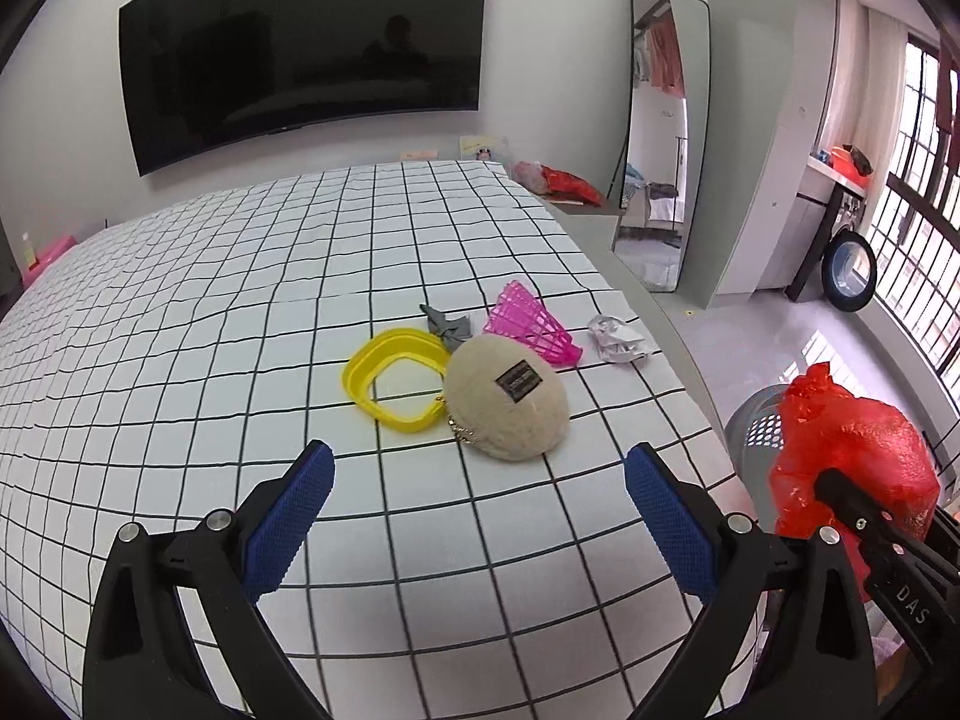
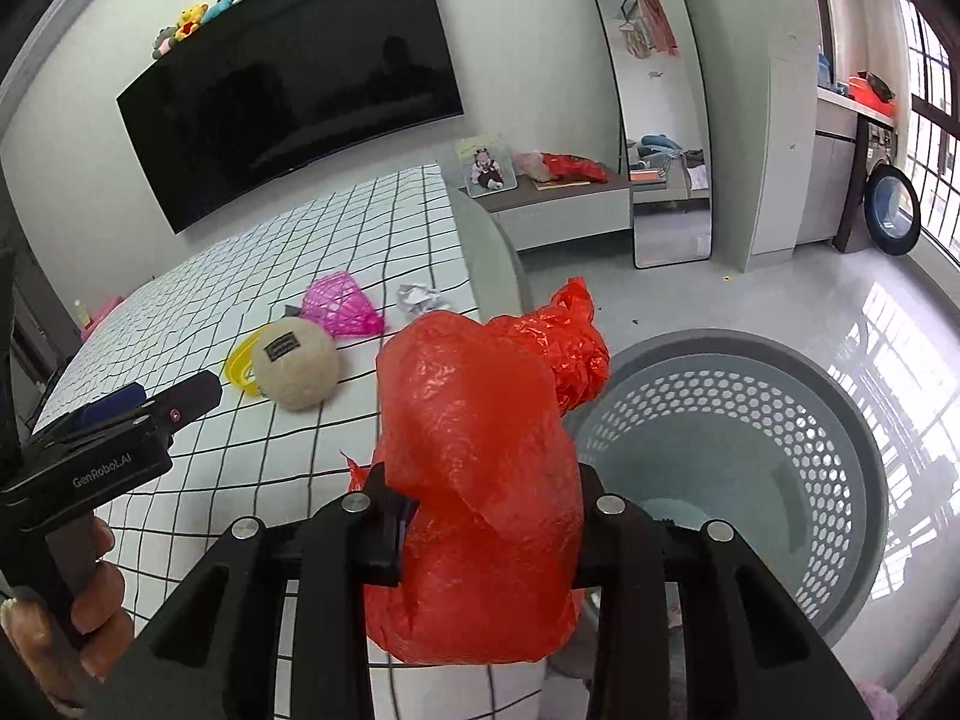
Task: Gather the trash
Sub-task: 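Grasp the beige fluffy ball with the left gripper while the right holds the red bag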
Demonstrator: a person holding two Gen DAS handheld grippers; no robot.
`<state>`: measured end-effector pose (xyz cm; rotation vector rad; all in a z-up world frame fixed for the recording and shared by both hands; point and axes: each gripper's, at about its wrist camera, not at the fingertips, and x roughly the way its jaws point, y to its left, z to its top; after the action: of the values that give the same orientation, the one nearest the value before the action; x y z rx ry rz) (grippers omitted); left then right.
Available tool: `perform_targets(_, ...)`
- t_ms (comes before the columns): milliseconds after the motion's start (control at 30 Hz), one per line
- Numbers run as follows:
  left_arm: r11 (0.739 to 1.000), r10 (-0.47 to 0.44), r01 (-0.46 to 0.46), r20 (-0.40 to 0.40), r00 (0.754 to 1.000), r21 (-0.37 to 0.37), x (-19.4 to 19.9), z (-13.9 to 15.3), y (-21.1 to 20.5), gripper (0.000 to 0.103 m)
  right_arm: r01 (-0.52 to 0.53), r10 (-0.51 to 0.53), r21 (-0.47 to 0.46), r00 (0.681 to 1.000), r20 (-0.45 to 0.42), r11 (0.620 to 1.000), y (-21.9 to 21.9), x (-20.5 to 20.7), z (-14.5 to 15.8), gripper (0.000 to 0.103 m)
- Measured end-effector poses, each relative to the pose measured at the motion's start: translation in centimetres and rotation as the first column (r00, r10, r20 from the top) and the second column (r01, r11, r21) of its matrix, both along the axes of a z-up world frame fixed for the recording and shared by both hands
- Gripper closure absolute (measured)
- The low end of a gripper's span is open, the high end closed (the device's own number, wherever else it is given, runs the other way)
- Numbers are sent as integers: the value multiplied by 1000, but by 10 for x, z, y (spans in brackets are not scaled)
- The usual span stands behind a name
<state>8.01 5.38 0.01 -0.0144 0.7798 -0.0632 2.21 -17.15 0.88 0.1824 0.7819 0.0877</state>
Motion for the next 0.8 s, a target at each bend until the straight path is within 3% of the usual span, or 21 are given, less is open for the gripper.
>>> perform_targets(233,998,24,-21,-45,999,56,33,-23,-32,7,59,-59,28,998,-10,998,-58,7,-12,70)
perform_targets(533,988,87,-78,-63,994,136,60,-46,-45,8,88,-82,140,995,-50,986,-96,15,-42,70)
perform_targets(800,982,114,-99,-90,989,160,68,-57,-42,40,79,-66,166,994,-84,983,-100,19,-57,70)
